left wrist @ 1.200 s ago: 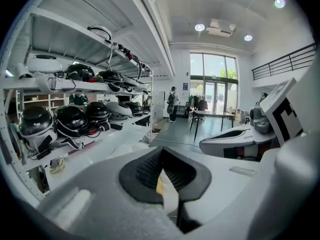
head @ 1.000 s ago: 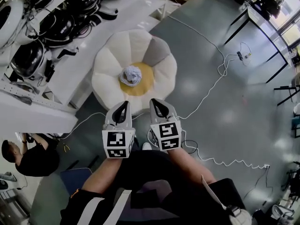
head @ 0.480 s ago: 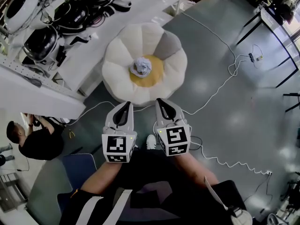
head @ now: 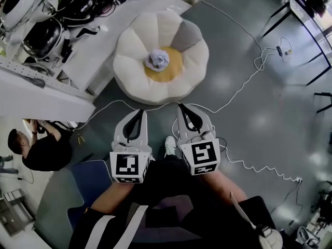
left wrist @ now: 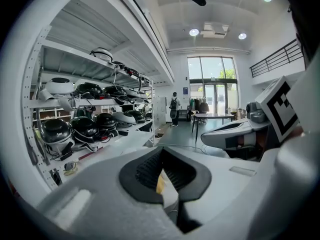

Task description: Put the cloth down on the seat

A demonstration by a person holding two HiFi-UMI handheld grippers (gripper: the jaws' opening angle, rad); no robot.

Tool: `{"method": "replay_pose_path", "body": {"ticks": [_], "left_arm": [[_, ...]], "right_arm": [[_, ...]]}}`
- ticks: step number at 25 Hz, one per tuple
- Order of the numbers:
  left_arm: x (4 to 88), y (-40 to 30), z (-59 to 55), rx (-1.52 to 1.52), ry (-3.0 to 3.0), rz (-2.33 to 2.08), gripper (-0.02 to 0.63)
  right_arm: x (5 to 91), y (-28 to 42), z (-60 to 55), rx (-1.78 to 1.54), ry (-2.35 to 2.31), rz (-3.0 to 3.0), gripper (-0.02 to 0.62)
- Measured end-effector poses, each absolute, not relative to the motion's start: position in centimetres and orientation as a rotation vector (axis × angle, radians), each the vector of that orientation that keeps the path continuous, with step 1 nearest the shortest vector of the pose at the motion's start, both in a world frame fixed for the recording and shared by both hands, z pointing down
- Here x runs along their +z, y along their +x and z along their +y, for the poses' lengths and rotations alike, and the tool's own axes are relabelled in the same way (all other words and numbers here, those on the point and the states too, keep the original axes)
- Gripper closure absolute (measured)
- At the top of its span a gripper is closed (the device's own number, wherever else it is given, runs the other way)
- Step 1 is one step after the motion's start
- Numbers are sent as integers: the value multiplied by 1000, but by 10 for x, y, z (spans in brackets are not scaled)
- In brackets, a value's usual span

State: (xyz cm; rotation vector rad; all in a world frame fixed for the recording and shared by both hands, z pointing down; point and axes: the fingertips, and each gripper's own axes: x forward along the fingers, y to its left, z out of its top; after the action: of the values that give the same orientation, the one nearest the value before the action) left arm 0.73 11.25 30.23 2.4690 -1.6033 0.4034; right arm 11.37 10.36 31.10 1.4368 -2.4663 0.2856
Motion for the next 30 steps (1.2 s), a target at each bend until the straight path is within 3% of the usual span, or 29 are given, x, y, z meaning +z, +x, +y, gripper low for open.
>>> {"method": "replay_pose_path", "body": {"ticks": [30], "left_arm": [[295,-68,140,349,2542,-1553,606]], "right_arm": [[308,46,156,332,1524,-2388,595]]}}
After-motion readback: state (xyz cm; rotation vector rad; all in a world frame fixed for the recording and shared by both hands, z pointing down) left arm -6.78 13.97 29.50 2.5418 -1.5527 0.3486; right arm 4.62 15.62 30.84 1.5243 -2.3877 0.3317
